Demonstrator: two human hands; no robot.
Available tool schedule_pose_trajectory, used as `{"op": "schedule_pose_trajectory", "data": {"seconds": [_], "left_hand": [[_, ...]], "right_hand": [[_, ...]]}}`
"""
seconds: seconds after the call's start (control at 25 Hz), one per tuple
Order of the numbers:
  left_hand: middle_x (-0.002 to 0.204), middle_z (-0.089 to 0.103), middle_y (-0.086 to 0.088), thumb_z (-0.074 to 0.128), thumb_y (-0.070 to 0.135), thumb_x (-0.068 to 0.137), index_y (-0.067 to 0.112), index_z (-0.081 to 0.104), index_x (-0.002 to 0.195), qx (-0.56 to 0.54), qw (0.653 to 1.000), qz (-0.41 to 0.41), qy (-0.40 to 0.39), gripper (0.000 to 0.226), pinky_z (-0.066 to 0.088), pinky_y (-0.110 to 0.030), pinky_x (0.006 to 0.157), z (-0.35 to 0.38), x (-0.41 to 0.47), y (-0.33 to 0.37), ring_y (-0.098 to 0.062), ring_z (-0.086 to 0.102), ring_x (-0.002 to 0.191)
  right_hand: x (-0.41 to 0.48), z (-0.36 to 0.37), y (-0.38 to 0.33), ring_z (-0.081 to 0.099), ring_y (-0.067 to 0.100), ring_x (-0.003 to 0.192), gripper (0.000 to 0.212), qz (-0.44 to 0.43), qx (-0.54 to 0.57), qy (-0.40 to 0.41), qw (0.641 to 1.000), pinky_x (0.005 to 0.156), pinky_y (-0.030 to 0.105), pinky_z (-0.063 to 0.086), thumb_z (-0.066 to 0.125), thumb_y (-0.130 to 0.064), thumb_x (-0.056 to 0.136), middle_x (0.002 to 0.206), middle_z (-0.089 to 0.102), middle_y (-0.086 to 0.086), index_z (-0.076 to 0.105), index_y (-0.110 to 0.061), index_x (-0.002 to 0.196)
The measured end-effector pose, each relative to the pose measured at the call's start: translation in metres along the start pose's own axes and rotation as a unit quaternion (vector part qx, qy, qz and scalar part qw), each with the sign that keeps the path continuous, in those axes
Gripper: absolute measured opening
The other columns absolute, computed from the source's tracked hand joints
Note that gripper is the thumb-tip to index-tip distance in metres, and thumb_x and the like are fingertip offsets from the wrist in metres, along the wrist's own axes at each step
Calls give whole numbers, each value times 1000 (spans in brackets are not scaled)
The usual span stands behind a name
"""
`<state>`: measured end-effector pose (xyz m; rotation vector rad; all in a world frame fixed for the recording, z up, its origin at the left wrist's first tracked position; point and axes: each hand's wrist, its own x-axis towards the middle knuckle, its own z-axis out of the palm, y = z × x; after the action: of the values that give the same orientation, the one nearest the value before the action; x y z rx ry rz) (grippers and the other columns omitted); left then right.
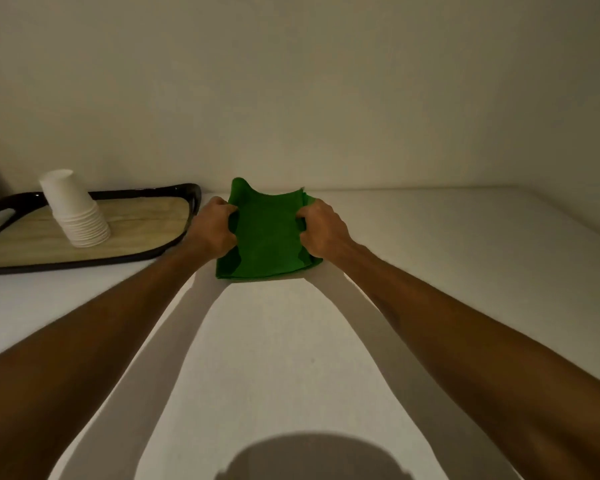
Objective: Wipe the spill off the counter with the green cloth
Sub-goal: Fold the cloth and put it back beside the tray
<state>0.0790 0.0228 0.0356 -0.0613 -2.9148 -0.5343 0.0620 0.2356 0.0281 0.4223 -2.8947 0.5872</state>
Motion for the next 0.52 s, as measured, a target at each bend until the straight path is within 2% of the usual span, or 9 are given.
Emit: {"op": "schedule_pose_trajectory", "data": {"seconds": [0.08, 0.16, 0.24, 0.32, 0.4, 0.52], "left_hand": [[132, 47, -20, 66, -6, 76, 0, 52, 135, -7, 1000, -5, -3, 61, 44, -37, 96, -1, 35, -21, -37, 50, 118], [140, 41, -22, 64, -2, 80, 0, 50, 135, 1, 1000, -12, -24, 57, 43, -40, 99, 4, 58, -38, -38, 46, 123], [153, 27, -21, 61, 10, 88, 3, 48, 136, 30, 998, 2, -60, 51, 37, -44, 107, 17, 68, -51, -38, 36, 136], [155, 26, -19, 50, 30, 96, 9, 47, 138, 61, 991, 53, -105, 46, 34, -44, 108, 39, 68, -60, -36, 36, 136], [160, 21, -16, 36, 45, 100, 15, 34, 149, 71, 982, 69, -161, 57, 27, -45, 113, 58, 65, -68, -35, 28, 143], [165, 4, -9, 26, 53, 100, 21, 11, 156, 86, 980, 61, -170, 66, 10, -47, 119, 68, 69, -77, -30, 3, 151]], "right_hand": [[35, 10, -8, 67, 32, 89, 21, 4, 12, 6, 1000, 72, 41, 58, 55, 9, 90, 105, 68, 20, 72, 7, 102], [61, 21, -12, 62, 32, 101, 22, 16, -6, -21, 1000, 85, 40, 56, 58, -1, 96, 121, 60, 20, 69, 3, 115], [76, 36, -13, 53, 34, 122, 38, 30, -73, -87, 993, 100, 44, 48, 61, -25, 101, 136, 48, 18, 60, -7, 134], [81, 55, -12, 51, 34, 127, 45, -4, -99, -132, 986, 104, 47, 44, 55, -43, 103, 137, 50, 15, 58, -16, 138], [79, 74, -9, 52, 33, 131, 50, -49, -76, -151, 984, 105, 45, 44, 48, -49, 105, 141, 54, 13, 56, -18, 144], [80, 87, -6, 34, 30, 148, 59, -50, -71, -121, 989, 120, 50, 24, 43, -53, 106, 161, 38, 12, 43, -22, 156]]}}
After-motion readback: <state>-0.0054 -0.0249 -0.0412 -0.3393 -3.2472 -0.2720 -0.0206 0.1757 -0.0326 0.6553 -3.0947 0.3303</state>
